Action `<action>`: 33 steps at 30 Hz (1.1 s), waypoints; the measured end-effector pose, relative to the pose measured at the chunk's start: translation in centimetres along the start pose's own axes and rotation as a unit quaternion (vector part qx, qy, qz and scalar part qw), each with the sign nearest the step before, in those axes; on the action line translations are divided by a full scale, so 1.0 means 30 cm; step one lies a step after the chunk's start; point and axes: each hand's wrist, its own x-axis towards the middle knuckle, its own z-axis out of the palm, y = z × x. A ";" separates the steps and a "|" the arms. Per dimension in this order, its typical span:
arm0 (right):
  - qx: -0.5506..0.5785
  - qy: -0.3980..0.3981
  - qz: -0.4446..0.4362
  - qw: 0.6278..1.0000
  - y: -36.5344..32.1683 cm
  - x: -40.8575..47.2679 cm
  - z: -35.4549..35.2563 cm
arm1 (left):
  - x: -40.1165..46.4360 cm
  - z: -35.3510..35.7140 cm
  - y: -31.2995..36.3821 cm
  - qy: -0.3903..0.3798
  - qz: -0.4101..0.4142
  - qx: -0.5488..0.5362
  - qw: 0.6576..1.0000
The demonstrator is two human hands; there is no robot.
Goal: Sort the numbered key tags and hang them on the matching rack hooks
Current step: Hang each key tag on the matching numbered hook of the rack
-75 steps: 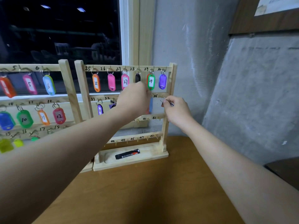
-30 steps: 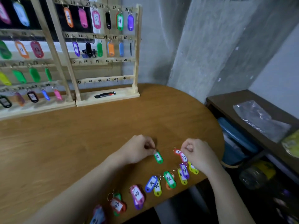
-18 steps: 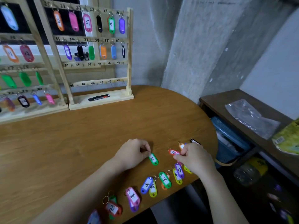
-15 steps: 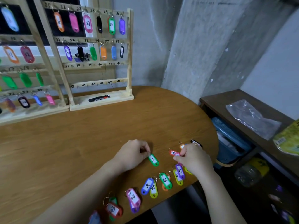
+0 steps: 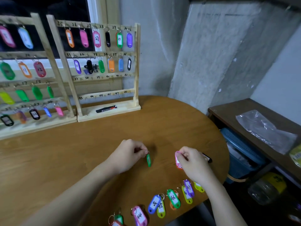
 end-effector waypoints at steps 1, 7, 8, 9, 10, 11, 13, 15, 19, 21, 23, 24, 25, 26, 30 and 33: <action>0.022 0.005 -0.009 1.000 -0.016 0.011 -0.002 | 0.012 -0.029 0.007 0.011 0.006 0.006 1.000; 0.199 -0.003 -0.024 0.980 -0.098 0.108 0.015 | 0.145 -0.250 0.084 0.105 0.045 0.053 0.992; 0.212 -0.008 -0.028 0.977 -0.115 0.124 0.016 | 0.176 -0.290 0.101 0.126 0.045 0.054 0.990; 0.227 -0.013 -0.031 0.973 -0.131 0.140 0.016 | 0.210 -0.329 0.117 0.144 0.044 0.057 0.987; 0.240 -0.019 -0.033 0.970 -0.148 0.156 0.015 | 0.245 -0.368 0.134 0.160 0.041 0.059 0.985; 0.250 -0.025 -0.035 0.967 -0.165 0.172 0.013 | 0.279 -0.406 0.151 0.173 0.037 0.061 0.982; 0.261 -0.032 -0.042 0.964 -0.197 0.204 0.010 | 0.347 -0.478 0.184 0.203 0.042 0.069 0.976; 0.275 -0.030 -0.053 0.960 -0.227 0.234 0.004 | 0.410 -0.541 0.209 0.224 0.047 0.085 0.970; 0.307 -0.017 -0.063 0.950 -0.272 0.308 -0.009 | 0.515 -0.638 0.232 0.252 0.052 0.155 0.954; 0.325 -0.015 -0.068 0.943 -0.283 0.347 -0.008 | 0.557 -0.668 0.230 0.265 0.050 0.201 0.942; 0.337 -0.020 -0.070 0.939 -0.288 0.381 -0.001 | 0.595 -0.686 0.220 0.269 0.037 0.225 0.936; 0.336 -0.023 -0.071 0.939 -0.289 0.395 0.005 | 0.614 -0.691 0.210 0.267 0.028 0.226 0.936; 0.334 -0.026 -0.073 0.939 -0.289 0.407 0.012 | 0.630 -0.693 0.202 0.266 0.021 0.223 0.938; 0.333 -0.029 -0.075 0.940 -0.290 0.417 0.020 | 0.644 -0.695 0.193 0.266 0.016 0.218 0.939; 0.340 -0.042 -0.072 0.937 -0.287 0.454 0.048 | 0.698 -0.705 0.158 0.272 0.007 0.201 0.941; 0.338 -0.059 -0.077 0.936 -0.288 0.477 0.066 | 0.728 -0.713 0.146 0.281 -0.001 0.210 0.937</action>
